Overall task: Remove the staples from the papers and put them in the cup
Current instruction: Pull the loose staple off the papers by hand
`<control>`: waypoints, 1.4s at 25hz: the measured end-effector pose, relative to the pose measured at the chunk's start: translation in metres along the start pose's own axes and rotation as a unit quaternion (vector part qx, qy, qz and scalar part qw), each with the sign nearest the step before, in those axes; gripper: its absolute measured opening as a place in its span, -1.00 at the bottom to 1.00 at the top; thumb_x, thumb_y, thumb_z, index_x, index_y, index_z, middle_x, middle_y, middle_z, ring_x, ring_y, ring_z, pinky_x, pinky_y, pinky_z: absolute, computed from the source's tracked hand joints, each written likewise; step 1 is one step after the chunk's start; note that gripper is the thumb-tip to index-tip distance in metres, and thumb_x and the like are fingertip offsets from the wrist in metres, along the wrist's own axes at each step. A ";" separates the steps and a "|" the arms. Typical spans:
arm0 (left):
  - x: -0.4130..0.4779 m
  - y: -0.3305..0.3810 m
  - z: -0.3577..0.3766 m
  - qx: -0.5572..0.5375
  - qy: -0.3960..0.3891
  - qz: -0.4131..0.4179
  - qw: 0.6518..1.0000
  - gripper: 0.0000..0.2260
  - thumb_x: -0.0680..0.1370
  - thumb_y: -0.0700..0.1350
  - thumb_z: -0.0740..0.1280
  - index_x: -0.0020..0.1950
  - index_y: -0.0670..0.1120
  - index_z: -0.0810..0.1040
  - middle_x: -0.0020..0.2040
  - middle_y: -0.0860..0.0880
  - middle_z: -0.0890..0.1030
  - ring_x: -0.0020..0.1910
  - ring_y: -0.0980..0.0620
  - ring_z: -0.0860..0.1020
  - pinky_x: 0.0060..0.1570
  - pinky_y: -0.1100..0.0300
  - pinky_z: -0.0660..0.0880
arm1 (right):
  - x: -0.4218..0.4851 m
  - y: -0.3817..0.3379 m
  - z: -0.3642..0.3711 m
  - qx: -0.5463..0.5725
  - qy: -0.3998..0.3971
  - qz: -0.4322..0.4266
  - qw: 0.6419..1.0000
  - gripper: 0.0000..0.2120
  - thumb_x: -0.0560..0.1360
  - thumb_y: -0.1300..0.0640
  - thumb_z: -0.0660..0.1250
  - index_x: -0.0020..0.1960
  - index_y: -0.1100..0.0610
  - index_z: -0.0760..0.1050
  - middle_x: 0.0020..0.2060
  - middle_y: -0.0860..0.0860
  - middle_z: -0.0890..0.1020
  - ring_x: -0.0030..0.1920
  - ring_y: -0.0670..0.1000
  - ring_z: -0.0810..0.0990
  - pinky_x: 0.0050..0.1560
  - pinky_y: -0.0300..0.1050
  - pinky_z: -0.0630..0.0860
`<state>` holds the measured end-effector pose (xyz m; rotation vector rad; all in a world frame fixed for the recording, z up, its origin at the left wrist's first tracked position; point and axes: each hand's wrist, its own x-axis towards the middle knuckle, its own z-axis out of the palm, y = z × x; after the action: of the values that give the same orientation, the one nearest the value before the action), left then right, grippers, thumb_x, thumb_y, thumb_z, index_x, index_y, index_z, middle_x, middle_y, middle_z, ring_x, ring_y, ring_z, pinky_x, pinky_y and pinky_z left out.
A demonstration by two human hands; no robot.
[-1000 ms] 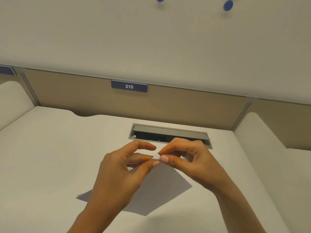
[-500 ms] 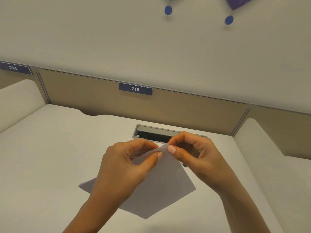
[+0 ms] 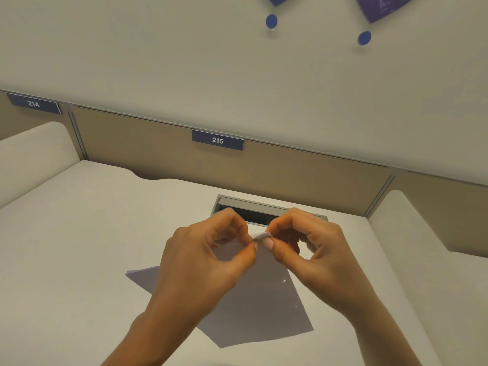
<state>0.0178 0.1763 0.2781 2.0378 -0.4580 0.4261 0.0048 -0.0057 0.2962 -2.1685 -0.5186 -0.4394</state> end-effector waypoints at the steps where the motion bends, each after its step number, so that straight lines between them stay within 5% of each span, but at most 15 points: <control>1: -0.001 0.000 0.001 0.003 0.007 0.000 1.000 -0.88 0.33 0.14 0.39 -0.26 0.14 0.53 -0.22 0.33 0.63 -0.14 0.32 0.61 -0.17 0.51 0.45 | -0.001 -0.001 0.001 -0.016 0.008 -0.014 1.000 -0.97 0.44 0.05 0.40 -0.13 -0.06 0.55 -0.23 -0.18 0.59 -0.20 -0.11 0.55 -0.25 -0.34 0.50; 7: -0.004 0.007 -0.004 0.012 0.005 0.020 1.000 -0.67 0.36 0.19 0.37 0.11 0.40 0.48 -0.25 0.42 0.62 -0.07 0.37 0.58 -0.16 0.53 0.46 | -0.007 -0.002 0.005 -0.062 0.039 -0.058 0.996 -0.97 0.45 0.12 0.40 -0.13 0.06 0.57 -0.26 -0.21 0.55 -0.24 -0.21 0.50 -0.28 -0.48 0.38; 9: -0.004 0.006 -0.004 0.019 0.004 0.020 1.000 -0.82 0.37 0.22 0.34 -0.05 0.35 0.58 -0.28 0.41 0.60 -0.07 0.34 0.58 -0.23 0.55 0.48 | -0.010 0.000 0.007 -0.087 0.060 -0.078 0.991 -0.94 0.43 0.17 0.42 -0.12 0.06 0.57 -0.24 -0.21 0.54 -0.22 -0.25 0.48 -0.29 -0.47 0.39; 12: -0.008 0.004 -0.006 0.010 0.007 0.030 0.999 -0.77 0.38 0.26 0.31 -0.09 0.21 0.64 -0.23 0.34 0.64 -0.12 0.25 0.62 -0.24 0.53 0.48 | -0.016 0.003 0.008 -0.100 0.078 -0.107 0.986 -0.87 0.42 0.13 0.45 -0.06 0.00 0.56 -0.17 -0.20 0.57 -0.16 -0.25 0.52 -0.26 -0.42 0.47; 14: -0.009 0.004 -0.010 0.005 0.010 0.065 0.998 -0.77 0.42 0.20 0.30 -0.02 0.17 0.63 -0.13 0.28 0.67 -0.16 0.18 0.63 -0.20 0.45 0.52 | -0.021 0.000 0.003 -0.045 0.058 -0.109 0.991 -0.89 0.45 0.02 0.41 -0.04 -0.01 0.57 -0.12 -0.20 0.61 -0.15 -0.16 0.57 -0.26 -0.32 0.53; 19: -0.006 0.005 -0.018 -0.029 -0.026 0.133 0.990 -0.82 0.44 0.01 0.32 0.03 0.14 0.59 -0.06 0.28 0.65 -0.16 0.15 0.59 -0.20 0.40 0.47 | -0.015 -0.009 -0.018 0.108 -0.032 -0.084 0.990 -0.90 0.49 0.12 0.38 -0.07 0.12 0.65 -0.22 -0.03 0.66 -0.23 0.10 0.60 -0.28 0.03 0.53; 27: -0.005 0.009 -0.025 -0.160 -0.092 0.029 0.982 -0.85 0.33 0.14 0.42 -0.13 0.19 0.64 -0.18 0.23 0.70 -0.05 0.12 0.67 -0.02 0.41 0.53 | 0.002 -0.020 -0.027 -0.003 -0.088 -0.155 0.984 -0.92 0.44 0.19 0.40 -0.10 0.15 0.66 -0.22 -0.08 0.64 -0.25 -0.14 0.56 -0.37 -0.12 0.53; 31: -0.001 0.007 -0.027 -0.175 -0.149 -0.036 0.973 -0.89 0.30 0.12 0.47 -0.20 0.21 0.66 -0.22 0.20 0.71 -0.08 0.15 0.67 -0.10 0.48 0.52 | 0.006 -0.025 -0.029 -0.048 -0.126 -0.184 0.973 -0.94 0.45 0.20 0.41 -0.11 0.14 0.66 -0.22 -0.05 0.63 -0.24 -0.26 0.47 -0.36 -0.25 0.49; 35: 0.002 0.005 -0.029 -0.207 -0.166 -0.056 0.963 -0.84 0.29 0.14 0.48 -0.21 0.11 0.69 -0.21 0.08 0.73 -0.13 0.03 0.69 -0.08 0.26 0.60 | 0.009 -0.029 -0.028 -0.152 -0.131 -0.229 0.953 -0.92 0.47 0.15 0.38 -0.12 0.14 0.63 -0.23 -0.04 0.60 -0.23 -0.19 0.43 -0.23 -0.42 0.38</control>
<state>0.0144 0.1988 0.2961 1.7136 -0.5769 -0.0832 -0.0055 -0.0101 0.3355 -2.4119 -1.1839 -0.5070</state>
